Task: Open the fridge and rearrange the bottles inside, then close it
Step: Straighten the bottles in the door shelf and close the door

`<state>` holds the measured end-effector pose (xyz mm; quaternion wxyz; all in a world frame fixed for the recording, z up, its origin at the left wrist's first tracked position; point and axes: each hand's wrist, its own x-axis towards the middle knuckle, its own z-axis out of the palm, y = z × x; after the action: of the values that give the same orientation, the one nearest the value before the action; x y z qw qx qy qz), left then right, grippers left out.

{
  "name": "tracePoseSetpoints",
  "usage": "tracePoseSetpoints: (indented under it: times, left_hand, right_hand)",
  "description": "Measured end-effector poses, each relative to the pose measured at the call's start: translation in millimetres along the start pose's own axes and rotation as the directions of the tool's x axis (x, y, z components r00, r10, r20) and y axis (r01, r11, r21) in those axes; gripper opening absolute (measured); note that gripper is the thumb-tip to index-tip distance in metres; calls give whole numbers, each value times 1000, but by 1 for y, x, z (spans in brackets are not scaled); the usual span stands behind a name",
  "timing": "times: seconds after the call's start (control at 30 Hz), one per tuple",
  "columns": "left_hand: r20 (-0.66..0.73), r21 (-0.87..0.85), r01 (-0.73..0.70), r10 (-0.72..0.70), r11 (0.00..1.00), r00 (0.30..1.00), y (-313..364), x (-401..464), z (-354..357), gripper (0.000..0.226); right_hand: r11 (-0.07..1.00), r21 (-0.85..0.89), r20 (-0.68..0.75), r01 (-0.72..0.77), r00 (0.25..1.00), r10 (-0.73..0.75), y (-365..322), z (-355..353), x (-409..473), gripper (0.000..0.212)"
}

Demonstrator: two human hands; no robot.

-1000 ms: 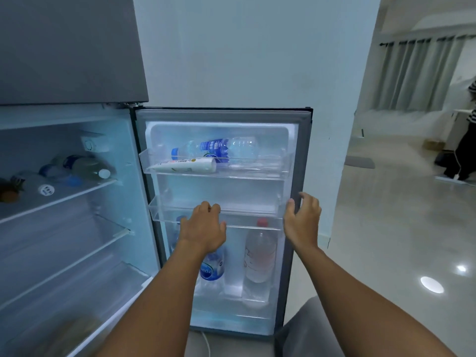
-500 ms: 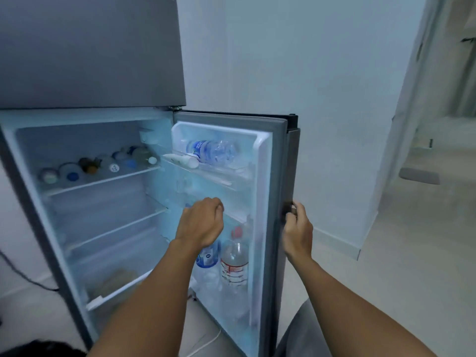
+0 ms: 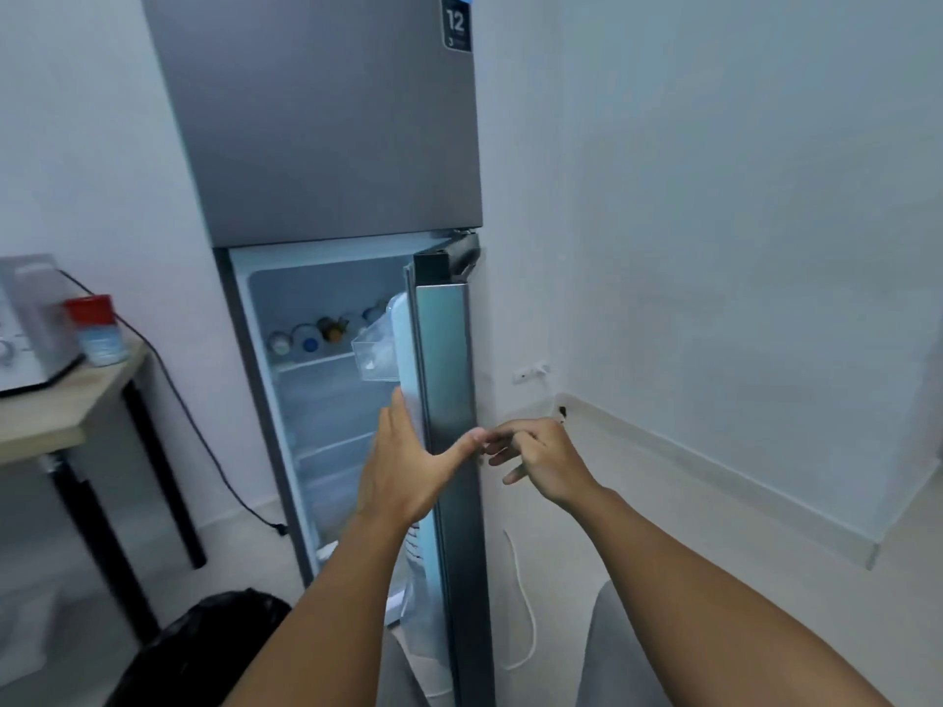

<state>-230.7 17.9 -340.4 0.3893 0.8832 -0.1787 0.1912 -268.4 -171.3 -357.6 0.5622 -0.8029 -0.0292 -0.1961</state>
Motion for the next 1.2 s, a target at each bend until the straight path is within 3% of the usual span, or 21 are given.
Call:
tracePoseSetpoints:
  times: [0.07, 0.3, 0.37, 0.43, 0.47, 0.53, 0.7, 0.9, 1.2]
  left_hand:
    - [-8, 15, 50, -50, 999, 999, -10, 4, -10, 124]
    - [-112, -61, 142, -148, 988, 983, -60, 37, -36, 106]
    - [-214, -43, 52, -60, 998, 975, -69, 41, -39, 105]
    - [-377, 213, -109, 184, 971, 908, -80, 50, -37, 102]
    - [-398, 391, -146, 310, 909, 863, -83, 55, -36, 98]
    - [-340, 621, -124, 409, 774, 847, -85, 70, -33, 96]
    - [-199, 801, -66, 369, 595, 908, -94, 110, -19, 100]
    - [-181, 832, 31, 219, 554, 959, -122, 156, -7, 107]
    - [-75, 823, -3, 113, 568, 991, -157, 197, -1, 100]
  right_hand:
    - [999, -49, 57, -7, 998, 10, 0, 17, 13, 39]
    - [950, -309, 23, 53, 999, -48, 5, 62, 84, 33]
    - [922, -378, 28, 80, 997, -75, 9, 66, 106, 37]
    - [871, -468, 74, 149, 989, -130, 14, 70, 128, 43]
    - [840, -507, 100, 192, 981, -164, 16, 72, 139, 45]
    - [799, -536, 123, 273, 961, -246, 20, 78, 160, 48]
    - [744, -566, 53, 355, 916, -397, 35, 86, 219, 72]
    - [579, -727, 113, 368, 897, -428, 63, 82, 277, 94]
    - [506, -782, 131, 364, 890, -437, 80, 101, 310, 99]
